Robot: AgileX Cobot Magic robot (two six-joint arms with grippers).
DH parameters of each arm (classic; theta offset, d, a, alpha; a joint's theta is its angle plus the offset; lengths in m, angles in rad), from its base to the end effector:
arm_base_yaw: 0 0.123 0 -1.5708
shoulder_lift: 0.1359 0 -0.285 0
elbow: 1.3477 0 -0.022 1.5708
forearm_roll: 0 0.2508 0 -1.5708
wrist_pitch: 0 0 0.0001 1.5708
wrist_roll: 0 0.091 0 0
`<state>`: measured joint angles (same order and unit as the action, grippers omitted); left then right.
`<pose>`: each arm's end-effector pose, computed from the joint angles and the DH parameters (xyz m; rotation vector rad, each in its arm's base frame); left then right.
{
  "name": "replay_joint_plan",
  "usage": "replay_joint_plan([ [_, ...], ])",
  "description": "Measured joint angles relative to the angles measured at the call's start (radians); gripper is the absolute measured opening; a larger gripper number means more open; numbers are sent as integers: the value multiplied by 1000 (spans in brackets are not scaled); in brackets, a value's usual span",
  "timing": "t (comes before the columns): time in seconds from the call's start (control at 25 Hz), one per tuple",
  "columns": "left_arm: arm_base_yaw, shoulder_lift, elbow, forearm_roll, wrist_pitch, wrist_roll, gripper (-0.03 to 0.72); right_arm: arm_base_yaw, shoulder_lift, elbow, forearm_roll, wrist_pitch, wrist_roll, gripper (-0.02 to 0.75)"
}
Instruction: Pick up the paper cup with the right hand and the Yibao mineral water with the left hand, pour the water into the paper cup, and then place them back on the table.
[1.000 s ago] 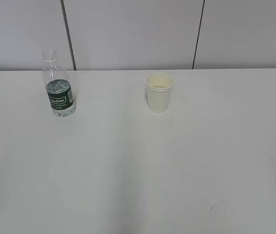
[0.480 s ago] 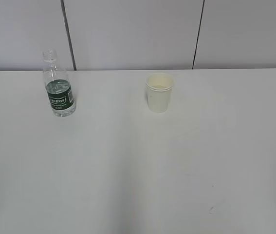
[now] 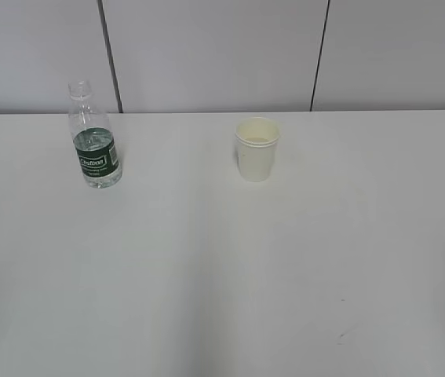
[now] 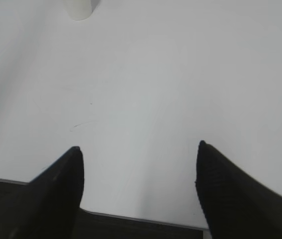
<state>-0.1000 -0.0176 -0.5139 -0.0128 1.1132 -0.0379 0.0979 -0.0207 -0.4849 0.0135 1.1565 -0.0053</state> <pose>-0.0115 0.0001 0.2767 0.0654 2.0657 -0.1003 -0.0106 0.0001 0.2654 -0.1116 2.1323 0.0708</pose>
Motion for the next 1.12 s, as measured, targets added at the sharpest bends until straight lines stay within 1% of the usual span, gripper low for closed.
replay_joint_plan([
  [0.2,0,0,0,0,0,0,511,-17,0,0,-14,-3,0,551],
  [0.32,0,0,0,0,0,0,511,-59,0,0,-29,-5,0,551],
  [0.48,0,0,0,0,0,0,511,-89,0,0,-36,-6,0,551],
  [1.12,0,0,0,0,0,0,511,-94,0,0,-45,-7,0,551],
])
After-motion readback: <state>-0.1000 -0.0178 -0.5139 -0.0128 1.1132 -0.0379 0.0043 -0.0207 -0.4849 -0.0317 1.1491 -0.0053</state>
